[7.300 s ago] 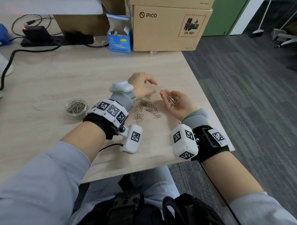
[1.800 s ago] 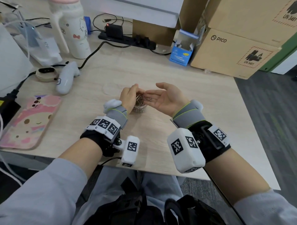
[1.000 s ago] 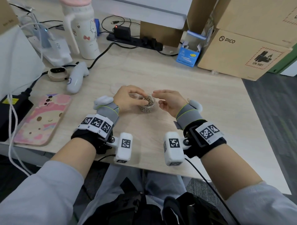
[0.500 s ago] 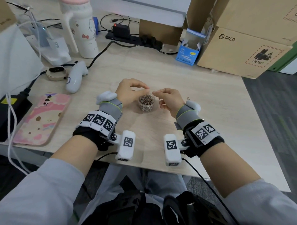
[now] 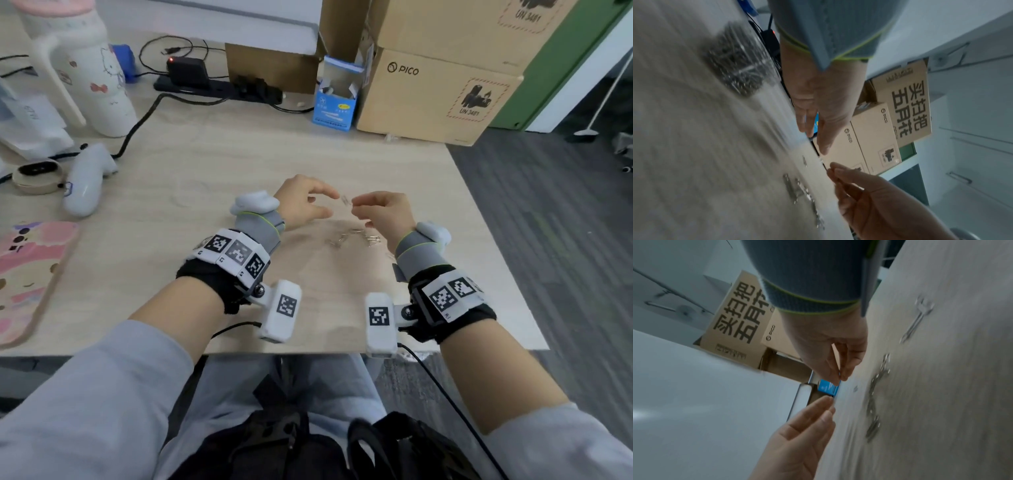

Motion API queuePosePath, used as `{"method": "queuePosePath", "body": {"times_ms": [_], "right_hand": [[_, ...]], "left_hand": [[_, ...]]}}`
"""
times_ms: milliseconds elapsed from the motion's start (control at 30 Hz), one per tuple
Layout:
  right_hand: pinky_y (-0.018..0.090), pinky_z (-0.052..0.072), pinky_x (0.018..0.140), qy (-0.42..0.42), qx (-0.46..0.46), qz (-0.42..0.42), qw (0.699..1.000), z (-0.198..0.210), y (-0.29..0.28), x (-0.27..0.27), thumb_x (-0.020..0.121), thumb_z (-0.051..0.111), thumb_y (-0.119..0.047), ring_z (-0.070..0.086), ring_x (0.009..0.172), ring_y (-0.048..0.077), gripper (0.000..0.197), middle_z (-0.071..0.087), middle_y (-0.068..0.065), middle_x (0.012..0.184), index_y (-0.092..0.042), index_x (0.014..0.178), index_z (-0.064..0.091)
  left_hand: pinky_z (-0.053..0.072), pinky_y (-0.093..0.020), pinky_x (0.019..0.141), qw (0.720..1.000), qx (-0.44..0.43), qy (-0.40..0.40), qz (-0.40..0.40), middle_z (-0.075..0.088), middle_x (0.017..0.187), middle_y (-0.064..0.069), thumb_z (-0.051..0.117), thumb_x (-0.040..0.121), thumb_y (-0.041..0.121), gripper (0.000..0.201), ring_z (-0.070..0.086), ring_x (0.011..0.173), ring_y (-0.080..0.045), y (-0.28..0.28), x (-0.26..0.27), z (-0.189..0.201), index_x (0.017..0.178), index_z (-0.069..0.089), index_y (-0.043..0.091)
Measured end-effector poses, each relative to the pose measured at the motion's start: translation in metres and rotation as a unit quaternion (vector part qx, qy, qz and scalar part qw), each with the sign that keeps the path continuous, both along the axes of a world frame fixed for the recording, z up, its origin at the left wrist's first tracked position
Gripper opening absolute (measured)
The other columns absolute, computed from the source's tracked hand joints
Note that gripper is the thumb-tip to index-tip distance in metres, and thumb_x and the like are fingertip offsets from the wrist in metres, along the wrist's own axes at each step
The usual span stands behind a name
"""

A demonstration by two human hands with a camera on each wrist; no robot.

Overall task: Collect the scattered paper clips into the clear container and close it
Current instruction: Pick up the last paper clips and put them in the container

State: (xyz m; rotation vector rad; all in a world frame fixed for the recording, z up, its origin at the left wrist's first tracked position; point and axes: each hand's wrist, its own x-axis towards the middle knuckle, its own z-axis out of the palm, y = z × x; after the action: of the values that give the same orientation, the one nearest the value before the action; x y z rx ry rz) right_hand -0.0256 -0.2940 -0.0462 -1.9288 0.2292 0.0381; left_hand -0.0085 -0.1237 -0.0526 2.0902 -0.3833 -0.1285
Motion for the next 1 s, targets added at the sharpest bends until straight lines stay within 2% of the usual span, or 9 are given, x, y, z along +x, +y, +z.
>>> {"method": "queuePosePath", "body": {"times_ms": [100,200,400,567,667,733,800,867,1000], "right_hand": [[0.014,0.036,0.045,0.023,-0.027,-0.025,0.999,0.000,-0.021,-0.007,0.076,0.068,0.001,0.044,0.048,0.012,0.022,0.054,-0.001,0.062,-0.001,0.097,0.070],[0.015,0.034,0.043,0.047,-0.066,-0.036,0.996,-0.001,-0.045,-0.015,0.074,0.071,0.001,0.041,0.045,0.013,0.020,0.049,-0.001,0.056,-0.003,0.094,0.069],[0.016,0.048,0.050,0.105,-0.150,0.007,0.983,-0.005,-0.076,-0.036,0.068,0.075,0.004,0.055,0.048,0.013,0.018,0.057,0.004,0.057,-0.009,0.068,0.063],[0.019,0.051,0.059,0.092,-0.174,0.003,0.980,-0.013,-0.079,-0.042,0.067,0.075,0.001,0.057,0.054,0.011,0.023,0.059,0.000,0.058,-0.016,0.062,0.062],[0.023,0.055,0.065,0.076,-0.168,0.008,0.983,-0.018,-0.069,-0.038,0.064,0.081,-0.005,0.062,0.057,0.013,0.022,0.062,-0.001,0.059,-0.017,0.059,0.063],[0.024,0.055,0.067,0.060,-0.162,0.014,0.985,-0.020,-0.060,-0.033,0.064,0.082,-0.007,0.062,0.051,0.007,0.023,0.063,-0.001,0.058,-0.017,0.058,0.062],[0.023,0.055,0.065,0.044,-0.162,0.030,0.985,-0.020,-0.050,-0.029,0.064,0.082,-0.011,0.060,0.046,0.002,0.024,0.064,-0.001,0.058,-0.019,0.057,0.061],[0.030,0.056,0.070,0.037,-0.154,0.044,0.986,-0.018,-0.041,-0.026,0.063,0.083,-0.011,0.064,0.056,0.013,0.025,0.063,0.000,0.059,-0.019,0.059,0.059],[0.034,0.058,0.071,0.033,-0.117,0.047,0.991,-0.019,-0.041,-0.024,0.062,0.085,-0.009,0.063,0.058,0.020,0.029,0.057,-0.001,0.063,-0.014,0.077,0.060]], "left_hand": [[0.035,-0.016,0.097,0.999,0.043,-0.004,-0.021,0.056,0.132,-0.006,0.069,0.078,0.008,0.036,0.049,0.125,-0.018,-0.017,0.001,-0.010,0.114,0.064,0.010],[0.025,-0.021,0.107,0.995,0.094,-0.007,-0.027,0.045,0.143,-0.007,0.068,0.081,0.012,0.042,0.039,0.135,-0.020,-0.032,0.002,-0.019,0.122,0.060,0.010],[0.015,-0.026,0.113,0.980,0.184,-0.010,-0.071,0.026,0.154,-0.009,0.050,0.094,0.019,0.043,0.016,0.145,-0.024,-0.049,0.001,-0.022,0.135,0.046,0.007],[0.022,-0.031,0.114,0.964,0.250,-0.016,-0.087,0.030,0.152,-0.013,0.045,0.096,0.020,0.040,0.025,0.143,-0.025,-0.050,-0.003,-0.022,0.133,0.047,0.006],[0.042,-0.037,0.099,0.967,0.245,-0.025,-0.071,0.060,0.126,-0.014,0.051,0.089,0.027,0.032,0.057,0.110,-0.029,-0.042,-0.007,-0.022,0.110,0.063,0.007],[0.046,-0.038,0.095,0.970,0.233,-0.029,-0.068,0.068,0.113,-0.012,0.057,0.084,0.025,0.025,0.061,0.101,-0.025,-0.039,-0.009,-0.019,0.100,0.069,0.010],[0.048,-0.036,0.096,0.977,0.201,-0.029,-0.059,0.071,0.109,-0.009,0.063,0.083,0.016,0.021,0.064,0.104,-0.023,-0.037,-0.011,-0.013,0.101,0.071,0.011],[0.048,-0.035,0.097,0.986,0.157,-0.021,-0.050,0.069,0.111,-0.012,0.064,0.081,0.011,0.025,0.064,0.105,-0.024,-0.037,-0.009,-0.010,0.106,0.069,0.009],[0.030,-0.026,0.107,0.978,0.197,-0.050,-0.049,0.047,0.142,-0.011,0.057,0.086,0.010,0.039,0.043,0.133,-0.024,-0.047,0.000,-0.006,0.125,0.057,0.008]]}}
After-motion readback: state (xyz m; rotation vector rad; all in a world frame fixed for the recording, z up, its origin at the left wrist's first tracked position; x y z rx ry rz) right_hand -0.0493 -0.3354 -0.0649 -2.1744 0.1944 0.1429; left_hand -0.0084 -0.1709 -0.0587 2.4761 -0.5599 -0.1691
